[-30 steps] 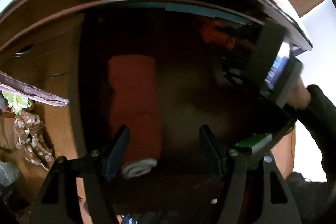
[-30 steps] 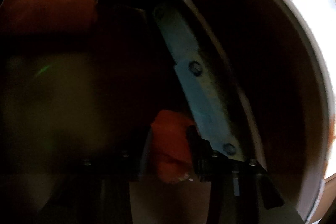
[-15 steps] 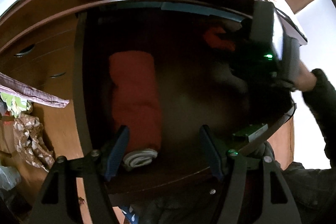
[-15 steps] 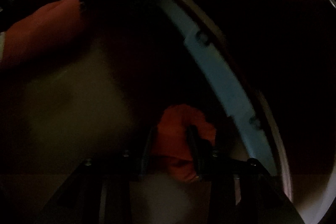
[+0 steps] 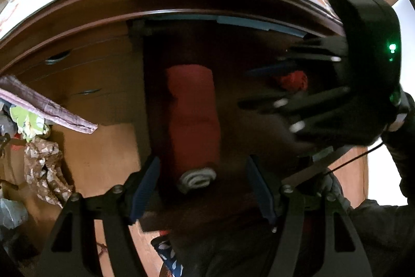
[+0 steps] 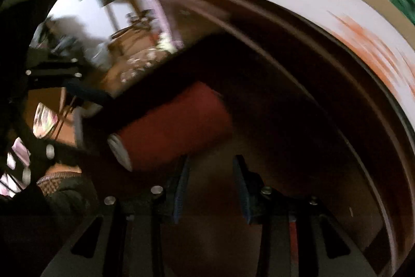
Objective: Take underwear out of drawer
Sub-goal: 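Grasp the red sock with the right tool while the left grasps the dark red cloth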
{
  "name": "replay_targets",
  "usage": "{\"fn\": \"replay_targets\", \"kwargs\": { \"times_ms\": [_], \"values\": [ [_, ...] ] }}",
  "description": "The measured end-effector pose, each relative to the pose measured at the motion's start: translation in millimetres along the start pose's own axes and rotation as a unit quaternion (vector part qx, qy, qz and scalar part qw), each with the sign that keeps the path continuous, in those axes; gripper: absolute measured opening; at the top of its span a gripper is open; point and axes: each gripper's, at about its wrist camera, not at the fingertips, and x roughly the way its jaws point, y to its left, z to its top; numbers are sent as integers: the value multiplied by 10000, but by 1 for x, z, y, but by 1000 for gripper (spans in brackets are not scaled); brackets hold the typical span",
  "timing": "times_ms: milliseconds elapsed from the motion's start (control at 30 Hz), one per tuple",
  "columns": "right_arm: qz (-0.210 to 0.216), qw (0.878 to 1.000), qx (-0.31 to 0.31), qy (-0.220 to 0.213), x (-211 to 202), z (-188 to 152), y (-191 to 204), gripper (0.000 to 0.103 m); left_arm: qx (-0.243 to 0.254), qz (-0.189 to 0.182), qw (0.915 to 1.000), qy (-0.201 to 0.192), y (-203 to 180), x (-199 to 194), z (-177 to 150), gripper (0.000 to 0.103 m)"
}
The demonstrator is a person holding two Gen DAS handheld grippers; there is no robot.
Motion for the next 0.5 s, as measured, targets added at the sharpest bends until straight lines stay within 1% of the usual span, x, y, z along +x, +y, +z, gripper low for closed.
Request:
{"fn": "replay_targets", "kwargs": {
  "times_ms": [33, 67, 100, 133, 167, 200, 233, 267, 300, 367, 433, 500],
  "values": [
    [38, 9999, -109, -9, 15, 18, 10, 38, -43, -2, 10000, -18, 2, -2, -3, 69],
    [58, 9998, -172, -12, 23, 24, 14, 38, -95, 3, 9999, -32, 6, -5, -7, 69],
    [108, 9998, -188, -12, 40, 38, 14, 38, -126, 13, 9999, -40, 7, -6, -10, 69],
    [189, 9997, -171, -33, 55, 50, 5, 38, -163, 28, 9999, -51, 9, -6, -13, 69],
    [304, 9994, -138, -43, 67, 55, 7, 38, -200, 36, 9998, -59, 10, -8, -16, 69],
    [510, 9986, -84, 69, 84, 51, 2, 38, -236, 38, 9997, -61, 12, -8, -19, 69],
    [552, 9982, -56, 214, 84, 39, -9, 38, -254, 41, 9997, -60, 14, -8, -20, 69],
    [389, 9982, -109, 432, 97, 35, -10, 38, -265, 36, 9996, -68, 14, -9, -22, 69],
    [325, 9978, -214, 530, 105, 33, -11, 38, -273, 5, 9996, -78, 15, -9, -23, 69],
    [254, 9975, -471, 463, 95, 20, -9, 38, -277, -52, 9996, -68, 15, -8, -20, 69],
    [137, 9955, -569, 744, 90, 14, -8, 38, -238, -79, 9997, -67, 14, -6, -16, 69],
    [13, 9923, -774, 969, 85, 1, -20, 38, -163, -132, 9997, -96, 9, -4, -11, 69]
  ]
}}
